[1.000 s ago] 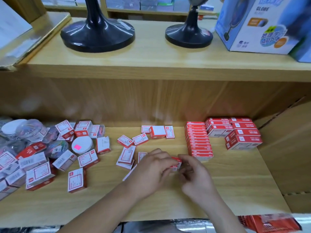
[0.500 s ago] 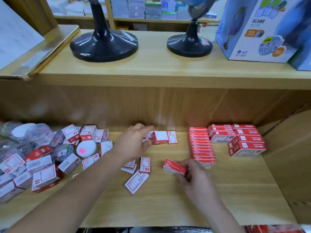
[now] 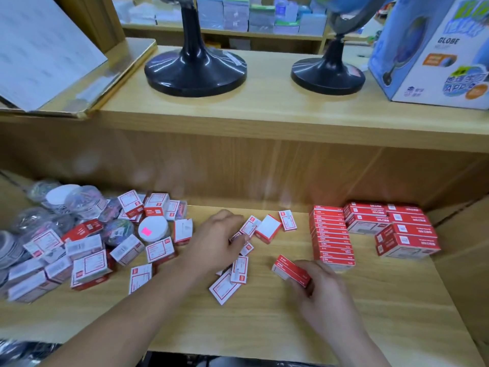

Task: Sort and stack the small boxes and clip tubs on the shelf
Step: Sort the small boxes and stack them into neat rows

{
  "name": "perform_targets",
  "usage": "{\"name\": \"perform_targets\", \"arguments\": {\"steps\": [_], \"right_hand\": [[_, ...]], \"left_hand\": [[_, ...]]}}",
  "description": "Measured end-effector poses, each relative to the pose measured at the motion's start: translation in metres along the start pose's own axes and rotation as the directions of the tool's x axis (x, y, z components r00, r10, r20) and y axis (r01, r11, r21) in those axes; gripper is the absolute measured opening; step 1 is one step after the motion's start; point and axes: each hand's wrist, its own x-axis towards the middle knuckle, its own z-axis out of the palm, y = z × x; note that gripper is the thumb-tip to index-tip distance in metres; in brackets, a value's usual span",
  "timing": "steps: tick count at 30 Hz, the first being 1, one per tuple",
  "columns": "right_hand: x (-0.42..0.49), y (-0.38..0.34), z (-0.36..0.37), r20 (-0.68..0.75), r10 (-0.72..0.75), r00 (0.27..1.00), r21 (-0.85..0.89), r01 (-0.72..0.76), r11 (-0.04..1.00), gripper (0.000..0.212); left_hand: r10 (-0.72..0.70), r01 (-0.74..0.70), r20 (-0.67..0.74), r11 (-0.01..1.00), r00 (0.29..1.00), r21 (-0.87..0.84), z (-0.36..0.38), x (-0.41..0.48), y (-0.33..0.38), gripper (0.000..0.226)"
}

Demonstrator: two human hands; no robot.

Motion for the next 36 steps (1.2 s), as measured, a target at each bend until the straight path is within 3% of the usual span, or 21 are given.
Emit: {"name": "perform_targets", "arguments": {"steps": [4,6,10,15,21,23,26,31,36], "right_hand": [[0.003,-0.005,-0.002,-0.029,0.028,0.999,0.005,-0.027,1.0,0.023],[0.005,-0.006,-0.001,-0.026,0.031,0.999,0.002,-0.031,1.0,0.023],[0.004,-0.003,0.003,-0.01,0.036,0.999,-0.012,-0.037,0.999,0.027],[-0.002,-0.003,0.005,-0.003,0.029,1.0,-0.034,-0.029,0.999,0.031],[0.003,-0.022,0.008,0.042,0.023,0.999,-0.101,-0.018,0.995,0.039],[0.008,-0.03,-0.001,-0.025,-0.008,1.0,-0.174,0.004,0.985,0.047],[0.038,-0.047,-0.012,-0.116,-0.054,0.992,-0.187,0.031,0.982,0.042],[0.091,-0.063,0.009,0.081,0.001,0.997,-0.359,0.028,0.933,0.037],[0.089,-0.061,0.019,0.015,-0.003,1.0,-0.384,0.008,0.923,0.034]], "left_hand": [[-0.157,0.136,0.052,0.948,0.986,0.286,0.001,0.027,0.018,0.04],[-0.191,0.153,0.086,0.931,0.978,0.331,0.007,0.035,0.025,0.035],[-0.174,0.154,0.106,0.973,0.979,0.172,0.001,0.038,0.024,0.018],[-0.08,0.081,-0.086,0.997,0.993,0.013,-0.036,-0.021,0.015,0.014],[-0.092,0.095,-0.083,0.995,0.992,0.034,-0.015,-0.088,0.021,0.049],[-0.104,0.108,-0.099,0.994,0.99,0.032,-0.007,-0.088,0.024,0.054],[-0.128,0.116,-0.174,0.99,0.976,-0.081,-0.008,-0.082,0.021,0.037],[-0.216,0.159,-0.238,0.958,0.947,-0.237,-0.015,-0.087,0.002,0.022],[-0.215,0.147,-0.241,0.952,0.946,-0.27,-0.028,-0.096,-0.01,0.014]]}}
